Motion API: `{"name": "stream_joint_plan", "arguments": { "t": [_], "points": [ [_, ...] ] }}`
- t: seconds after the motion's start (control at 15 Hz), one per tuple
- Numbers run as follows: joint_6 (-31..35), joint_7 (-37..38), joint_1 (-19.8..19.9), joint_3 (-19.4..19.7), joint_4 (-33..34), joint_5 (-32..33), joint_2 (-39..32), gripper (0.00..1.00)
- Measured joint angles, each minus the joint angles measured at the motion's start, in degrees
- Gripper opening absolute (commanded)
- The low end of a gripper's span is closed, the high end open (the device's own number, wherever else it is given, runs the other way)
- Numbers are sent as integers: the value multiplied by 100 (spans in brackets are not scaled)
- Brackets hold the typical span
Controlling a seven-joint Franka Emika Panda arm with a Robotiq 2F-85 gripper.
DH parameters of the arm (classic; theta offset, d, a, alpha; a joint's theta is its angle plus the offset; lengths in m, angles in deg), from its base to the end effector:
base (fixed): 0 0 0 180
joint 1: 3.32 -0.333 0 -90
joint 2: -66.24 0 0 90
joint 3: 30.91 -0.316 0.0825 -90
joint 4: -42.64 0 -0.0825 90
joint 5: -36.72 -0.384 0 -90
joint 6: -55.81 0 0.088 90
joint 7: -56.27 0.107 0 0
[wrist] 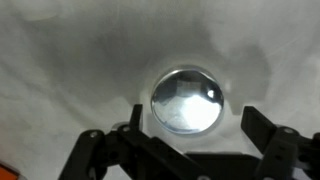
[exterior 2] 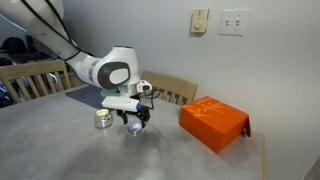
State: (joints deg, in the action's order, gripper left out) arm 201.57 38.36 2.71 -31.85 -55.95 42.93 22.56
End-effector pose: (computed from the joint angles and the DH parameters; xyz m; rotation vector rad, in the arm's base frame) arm 0.6698 -0.0593 0.1499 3.0409 0.4699 0.0763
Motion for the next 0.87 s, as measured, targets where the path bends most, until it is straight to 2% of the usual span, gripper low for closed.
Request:
{"name": "stream_joint_plan", "arguments": {
  "t": [0.13,0.27,0.47,0.6,0.87],
  "points": [
    [45,11,-40,-34,-102,21,116,100],
    [135,337,-236,72,-407,179,428,100],
    [148,1459,-862,511,-1161,669,1209,100],
    [-25,1989,-1169,640,-1624,809,1726,100],
    [-78,2117,-1262,689,-1958,813,2066,100]
  ]
}}
